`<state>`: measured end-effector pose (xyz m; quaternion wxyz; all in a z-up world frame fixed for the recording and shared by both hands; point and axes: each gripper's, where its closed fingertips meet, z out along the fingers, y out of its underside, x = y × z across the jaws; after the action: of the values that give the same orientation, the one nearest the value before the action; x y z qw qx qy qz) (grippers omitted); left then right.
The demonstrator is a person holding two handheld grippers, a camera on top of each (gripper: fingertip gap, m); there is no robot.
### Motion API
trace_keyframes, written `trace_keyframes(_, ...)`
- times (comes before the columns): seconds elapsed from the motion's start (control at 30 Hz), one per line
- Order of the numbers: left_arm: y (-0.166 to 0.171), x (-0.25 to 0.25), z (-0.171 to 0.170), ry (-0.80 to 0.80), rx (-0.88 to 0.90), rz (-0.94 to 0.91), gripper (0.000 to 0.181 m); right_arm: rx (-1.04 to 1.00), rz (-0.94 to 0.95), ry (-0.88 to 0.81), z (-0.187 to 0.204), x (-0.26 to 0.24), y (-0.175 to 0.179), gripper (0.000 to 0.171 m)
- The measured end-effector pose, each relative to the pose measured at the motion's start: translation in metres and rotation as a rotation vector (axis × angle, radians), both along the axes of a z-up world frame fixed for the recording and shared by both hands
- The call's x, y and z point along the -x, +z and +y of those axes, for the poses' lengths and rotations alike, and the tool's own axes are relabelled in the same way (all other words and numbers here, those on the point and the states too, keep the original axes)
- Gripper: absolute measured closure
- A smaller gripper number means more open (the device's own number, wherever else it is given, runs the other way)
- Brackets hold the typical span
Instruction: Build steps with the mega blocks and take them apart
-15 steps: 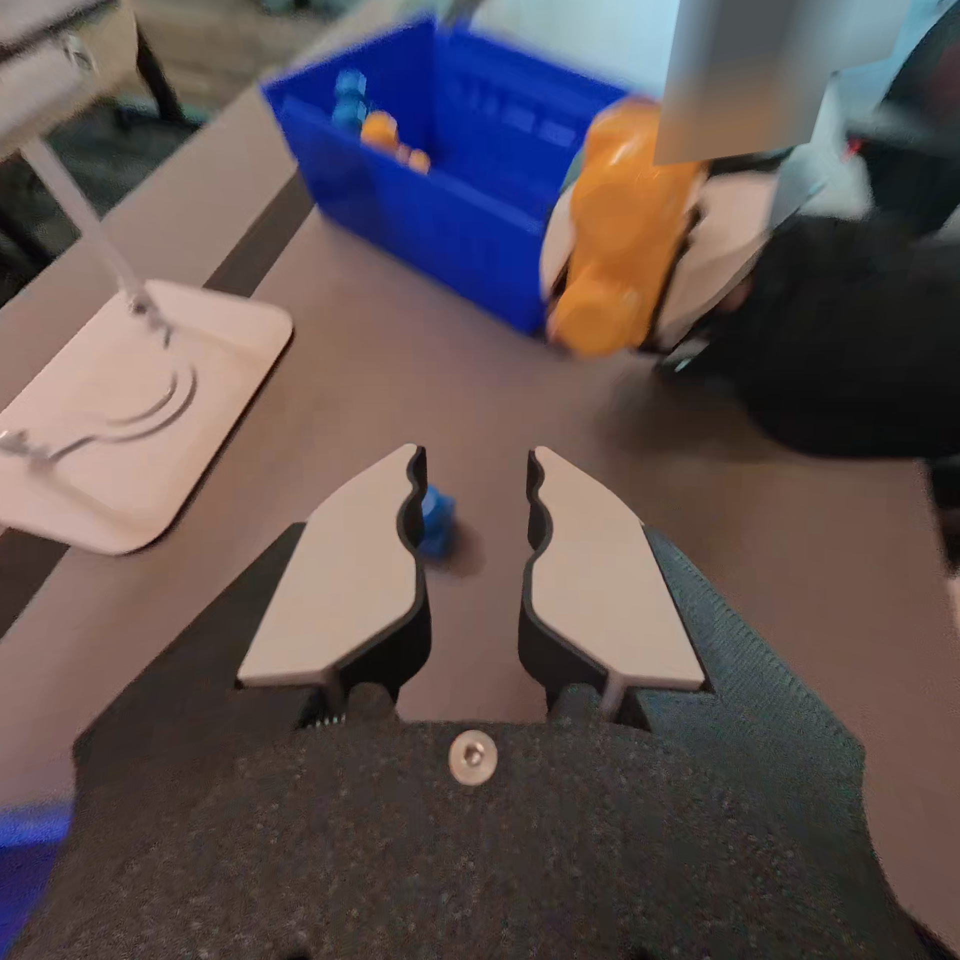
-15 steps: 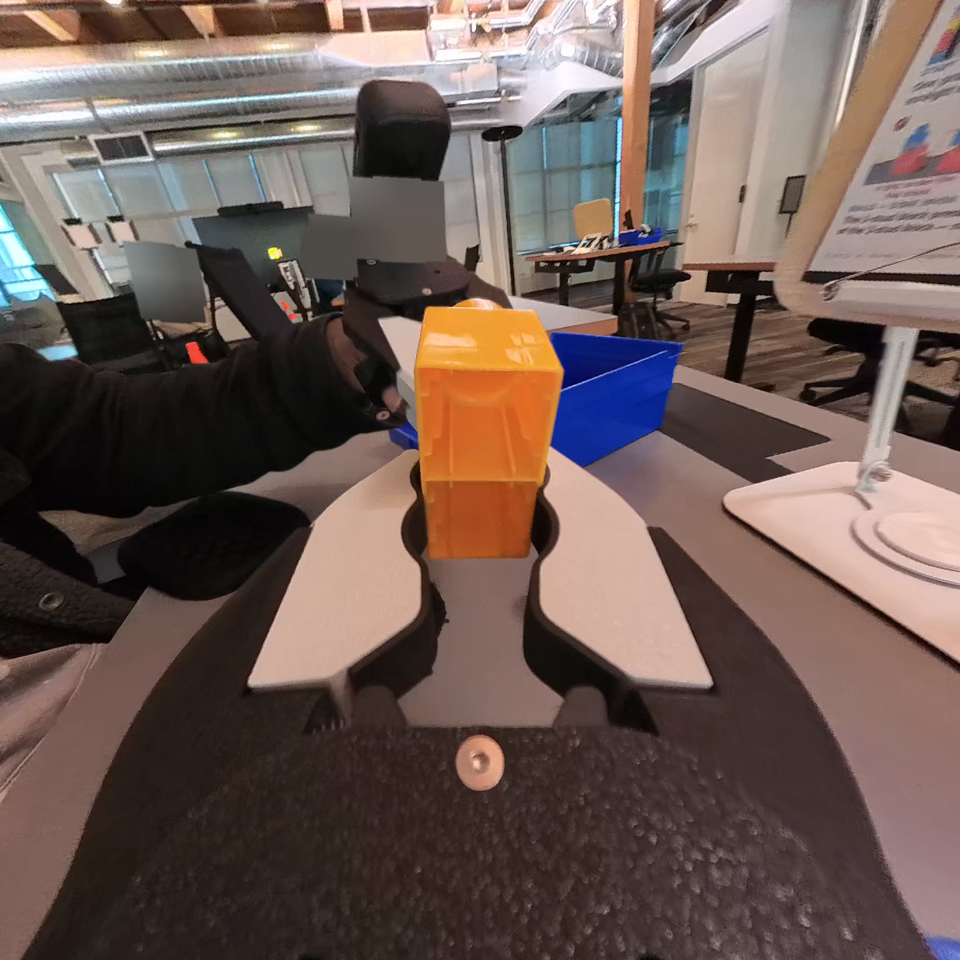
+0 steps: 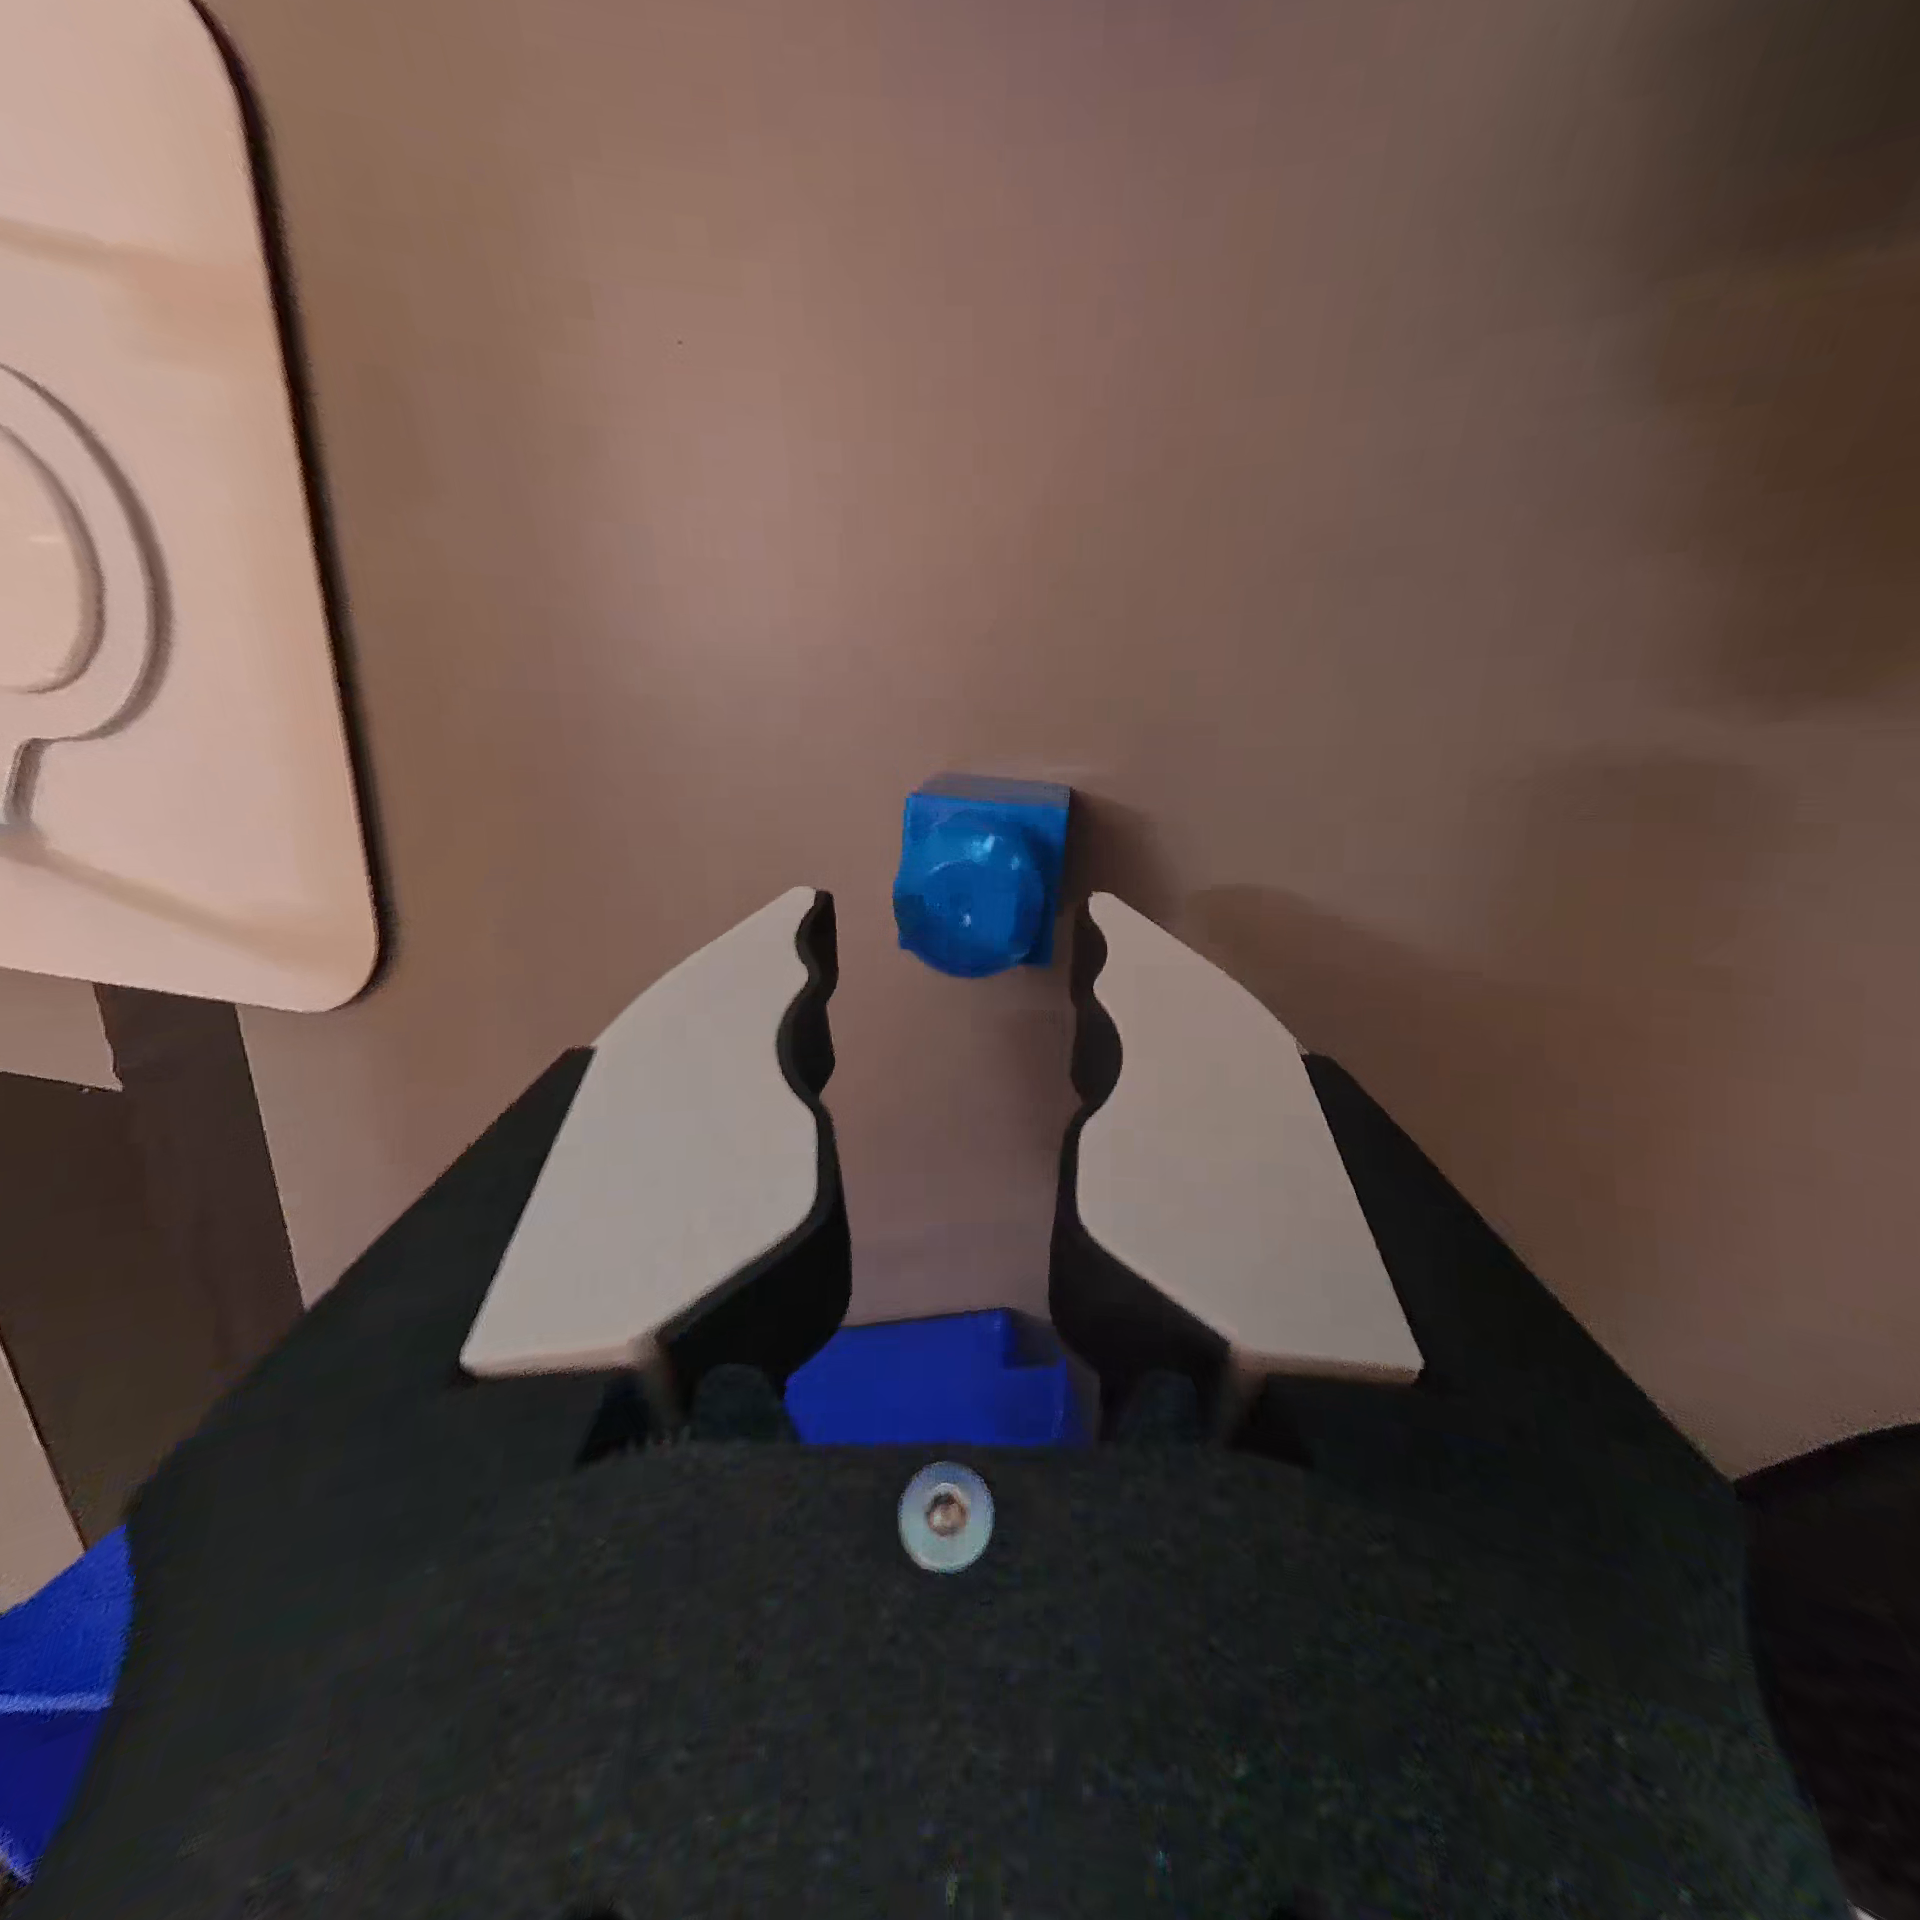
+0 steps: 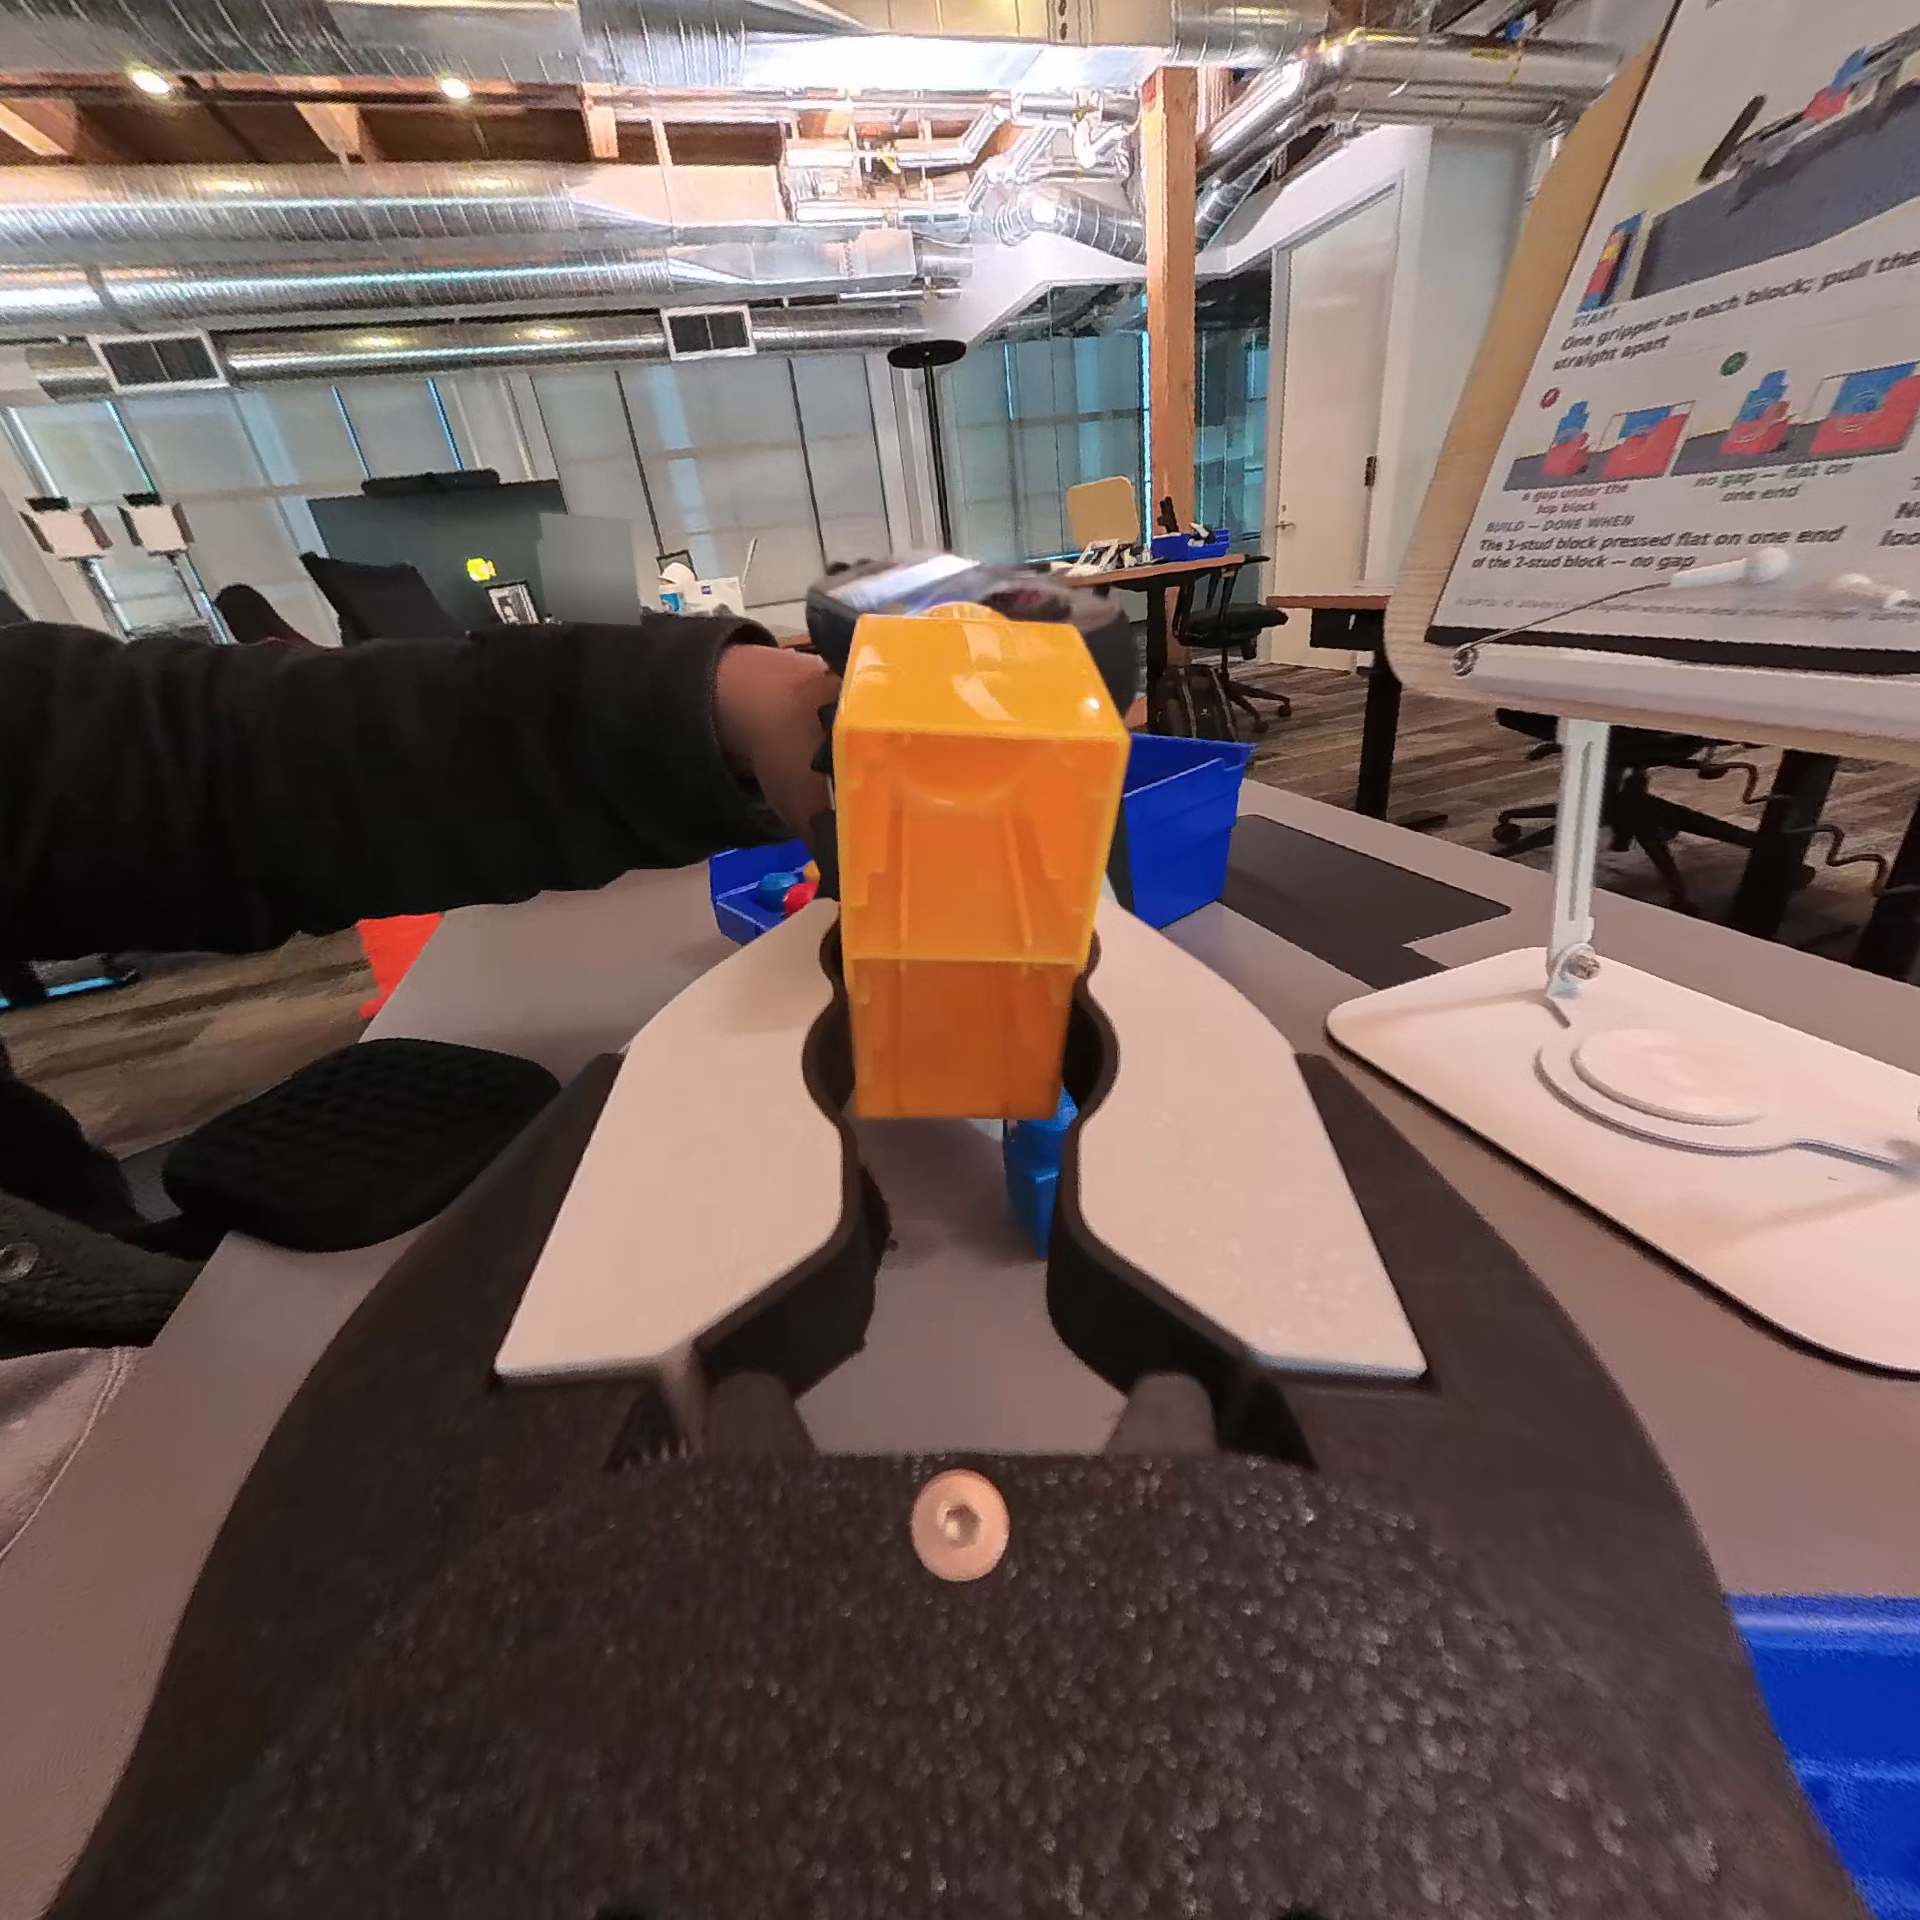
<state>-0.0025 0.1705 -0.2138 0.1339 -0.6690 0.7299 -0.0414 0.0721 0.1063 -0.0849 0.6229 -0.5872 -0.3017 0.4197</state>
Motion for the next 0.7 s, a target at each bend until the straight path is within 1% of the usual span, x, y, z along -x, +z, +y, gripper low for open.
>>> trace_keyframes(0.03, -0.003, -0.002, 0.000, -0.008, 0.005, 0.010, 0.138, -0.004, 0.007, -0.005, 0.000, -0.003, 0.002, 0.134)
trace_keyframes(0.2, -0.021, -0.007, -0.002, -0.030, 0.030, 0.056, 0.138, -0.021, 0.034, -0.031, 0.001, -0.015, 0.010, 0.134)
trace_keyframes(0.37, -0.034, -0.008, -0.004, -0.046, 0.036, 0.073, 0.145, -0.026, 0.042, -0.038, 0.001, -0.018, 0.013, 0.134)
trace_keyframes(0.57, -0.033, -0.008, -0.005, -0.040, 0.038, 0.054, 0.145, -0.025, 0.040, -0.039, 0.001, -0.018, 0.012, 0.134)
trace_keyframes(0.7, -0.023, -0.010, -0.005, -0.031, 0.038, 0.005, 0.145, -0.025, 0.039, -0.039, 0.001, -0.018, 0.012, 0.134)
